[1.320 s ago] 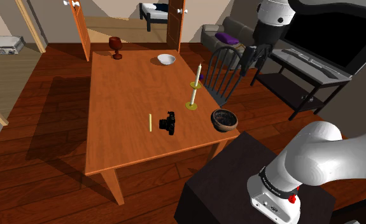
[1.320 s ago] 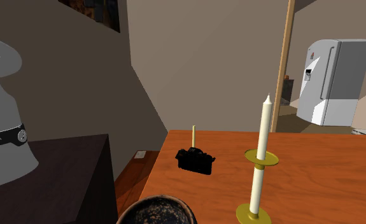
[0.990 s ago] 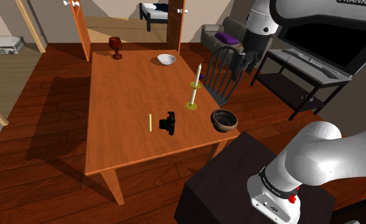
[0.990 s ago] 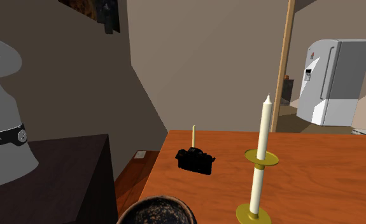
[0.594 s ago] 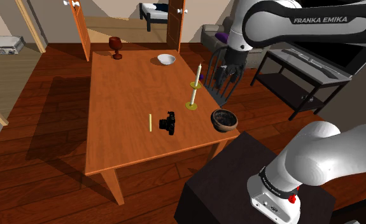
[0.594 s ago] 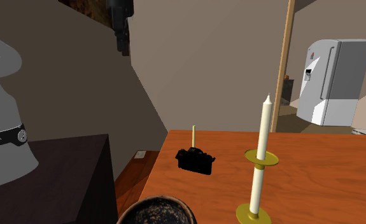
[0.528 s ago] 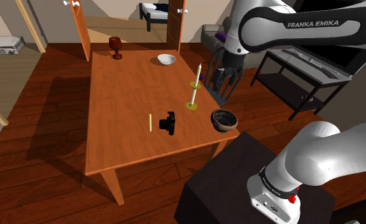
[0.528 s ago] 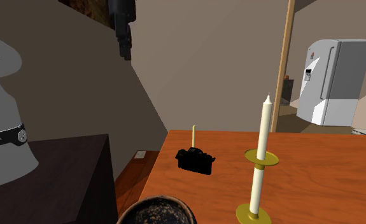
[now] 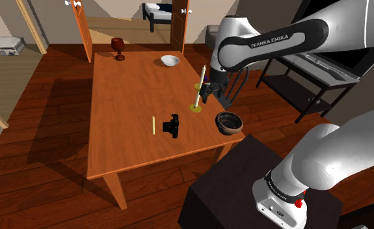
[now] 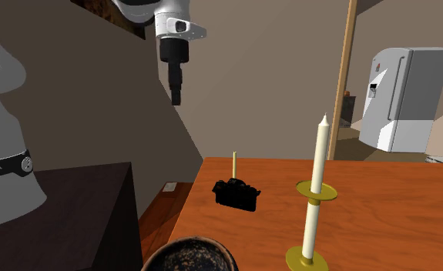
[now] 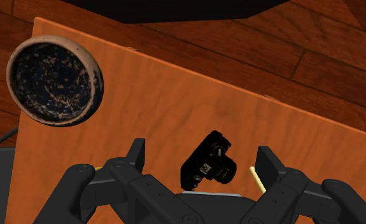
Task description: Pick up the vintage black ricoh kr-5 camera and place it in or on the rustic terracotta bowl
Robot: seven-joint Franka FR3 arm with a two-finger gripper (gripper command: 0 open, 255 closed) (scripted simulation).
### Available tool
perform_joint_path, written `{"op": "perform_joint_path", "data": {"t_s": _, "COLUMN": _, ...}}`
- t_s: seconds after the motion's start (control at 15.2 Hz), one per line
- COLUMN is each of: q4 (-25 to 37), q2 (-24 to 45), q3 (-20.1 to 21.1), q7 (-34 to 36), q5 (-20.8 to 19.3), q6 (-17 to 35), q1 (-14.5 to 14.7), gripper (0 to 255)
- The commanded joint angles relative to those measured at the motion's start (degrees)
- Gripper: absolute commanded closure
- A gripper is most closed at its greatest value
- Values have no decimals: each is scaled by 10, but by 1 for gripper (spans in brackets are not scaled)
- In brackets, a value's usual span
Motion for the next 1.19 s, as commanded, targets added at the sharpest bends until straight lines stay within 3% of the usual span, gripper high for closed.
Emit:
{"op": "perform_joint_path", "data": {"t_s": 0.0, "q4": 9, "q2": 47, "q3": -1, "q7": 0, "q5": 7, "q6": 38, "q1": 2, "gripper": 0}}
{"op": "perform_joint_path", "data": {"t_s": 0.59, "q4": 81, "q2": 253, "q3": 1, "q7": -8, "q5": 55, "q6": 166, "q1": 10, "gripper": 0}}
{"op": "perform_joint_path", "data": {"t_s": 1.12, "q4": 196, "q2": 437, "q3": 17, "q7": -21, "q5": 99, "q6": 230, "q1": 5, "gripper": 0}}
